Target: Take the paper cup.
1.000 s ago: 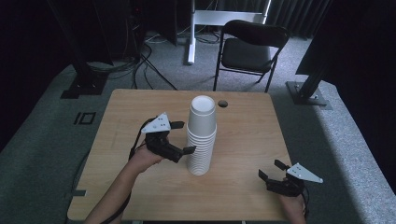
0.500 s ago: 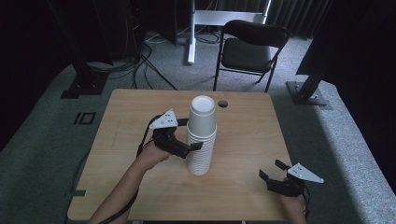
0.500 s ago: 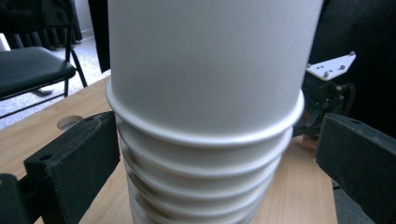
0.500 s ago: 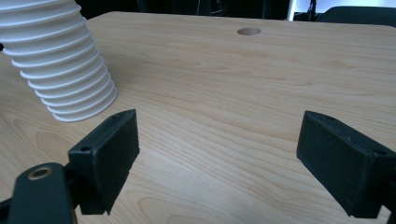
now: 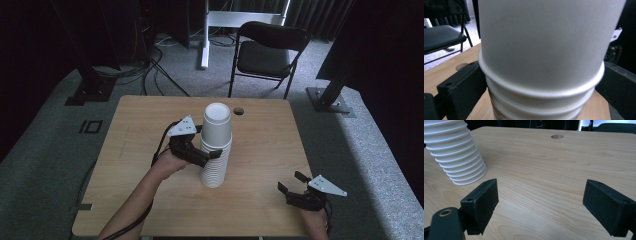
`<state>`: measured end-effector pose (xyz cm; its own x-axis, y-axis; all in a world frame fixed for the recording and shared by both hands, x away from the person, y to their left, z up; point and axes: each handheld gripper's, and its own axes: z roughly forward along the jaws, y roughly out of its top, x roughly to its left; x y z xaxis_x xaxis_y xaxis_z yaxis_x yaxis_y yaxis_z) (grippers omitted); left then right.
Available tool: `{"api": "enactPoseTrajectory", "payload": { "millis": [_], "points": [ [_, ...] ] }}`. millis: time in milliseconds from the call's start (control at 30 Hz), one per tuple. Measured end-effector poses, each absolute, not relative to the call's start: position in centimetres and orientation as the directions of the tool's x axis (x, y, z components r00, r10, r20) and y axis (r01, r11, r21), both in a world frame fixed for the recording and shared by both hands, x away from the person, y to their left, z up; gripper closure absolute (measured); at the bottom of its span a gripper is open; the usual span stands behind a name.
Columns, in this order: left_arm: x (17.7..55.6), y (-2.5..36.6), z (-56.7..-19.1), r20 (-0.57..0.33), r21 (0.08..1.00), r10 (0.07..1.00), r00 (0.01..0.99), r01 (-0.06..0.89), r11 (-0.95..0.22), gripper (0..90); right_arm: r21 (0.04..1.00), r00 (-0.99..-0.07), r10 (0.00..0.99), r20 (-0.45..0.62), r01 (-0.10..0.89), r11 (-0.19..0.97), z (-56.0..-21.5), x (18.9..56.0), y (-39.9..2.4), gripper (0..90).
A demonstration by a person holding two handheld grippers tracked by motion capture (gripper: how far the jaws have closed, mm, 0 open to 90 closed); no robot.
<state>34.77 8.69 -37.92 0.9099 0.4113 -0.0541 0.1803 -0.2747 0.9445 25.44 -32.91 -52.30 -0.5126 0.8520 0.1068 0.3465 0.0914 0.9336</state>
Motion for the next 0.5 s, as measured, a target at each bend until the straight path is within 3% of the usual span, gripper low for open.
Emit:
{"api": "enactPoseTrajectory", "payload": {
  "millis": [500],
  "points": [
    [35.18, 7.88, -38.35, -0.047, 0.948, 0.406, 0.913, 0.168, -0.269, 0.4, 0.932, -0.516, 0.85, 0.111, 0.352, 0.091, -52.41, 25.54, -32.78, 12.5]
  ]
}}
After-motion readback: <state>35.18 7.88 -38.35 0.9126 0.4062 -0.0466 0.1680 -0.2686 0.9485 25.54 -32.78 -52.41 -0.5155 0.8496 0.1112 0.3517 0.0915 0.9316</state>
